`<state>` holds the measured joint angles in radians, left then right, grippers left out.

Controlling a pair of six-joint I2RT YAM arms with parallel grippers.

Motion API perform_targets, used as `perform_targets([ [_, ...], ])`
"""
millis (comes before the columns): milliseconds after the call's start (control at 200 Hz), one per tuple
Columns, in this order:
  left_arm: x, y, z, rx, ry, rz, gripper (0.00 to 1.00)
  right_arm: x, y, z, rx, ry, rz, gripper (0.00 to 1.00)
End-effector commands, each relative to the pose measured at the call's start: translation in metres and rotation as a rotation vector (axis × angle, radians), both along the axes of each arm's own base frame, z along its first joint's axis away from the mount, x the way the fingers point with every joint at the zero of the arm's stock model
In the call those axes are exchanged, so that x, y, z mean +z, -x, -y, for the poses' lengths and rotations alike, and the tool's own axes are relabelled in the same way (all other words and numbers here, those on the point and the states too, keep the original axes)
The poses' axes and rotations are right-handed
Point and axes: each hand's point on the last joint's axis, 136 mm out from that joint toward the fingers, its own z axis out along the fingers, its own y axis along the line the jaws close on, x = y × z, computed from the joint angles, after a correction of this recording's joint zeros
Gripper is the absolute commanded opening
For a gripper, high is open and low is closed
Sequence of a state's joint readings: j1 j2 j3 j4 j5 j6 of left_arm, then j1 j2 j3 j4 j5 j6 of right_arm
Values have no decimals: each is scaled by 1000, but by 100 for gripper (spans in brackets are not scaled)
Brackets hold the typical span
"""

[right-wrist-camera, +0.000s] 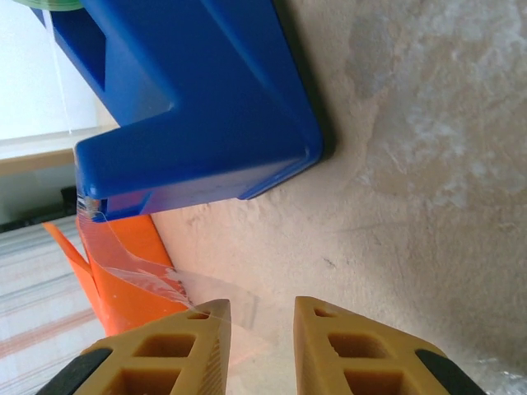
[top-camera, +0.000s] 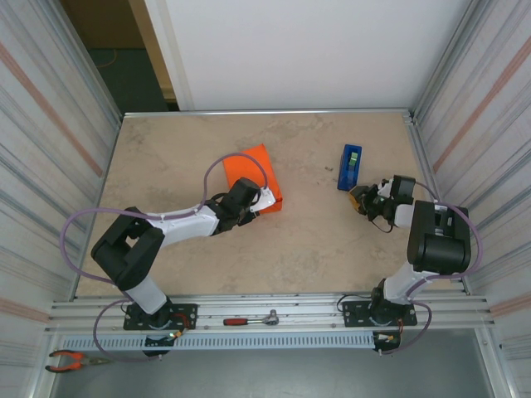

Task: Wrap the gift box in paper

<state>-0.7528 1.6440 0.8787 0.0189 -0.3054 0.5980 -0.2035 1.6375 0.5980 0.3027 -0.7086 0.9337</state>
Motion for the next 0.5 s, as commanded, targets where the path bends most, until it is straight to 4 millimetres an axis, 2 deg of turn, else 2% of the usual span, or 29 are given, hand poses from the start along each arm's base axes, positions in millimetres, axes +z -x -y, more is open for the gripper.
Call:
perform_targets([
  [0, -34, 26, -7, -19, -47, -150, 51, 4, 2, -1, 18, 2, 14, 25],
  [145, -34, 25, -6, -18, -48, -151, 51, 7, -1, -2, 34, 1, 26, 29],
  [195, -34, 25, -7, -18, -50, -151, 51, 11, -1, -2, 45, 9, 39, 33],
  [276, -34, 25, -7, -18, -50, -151, 51, 17, 1, 1, 56, 46, 46, 34],
  [496, -36, 26, -7, -20, -54, -156, 51, 43, 2, 35, -10, 133, 87, 41],
])
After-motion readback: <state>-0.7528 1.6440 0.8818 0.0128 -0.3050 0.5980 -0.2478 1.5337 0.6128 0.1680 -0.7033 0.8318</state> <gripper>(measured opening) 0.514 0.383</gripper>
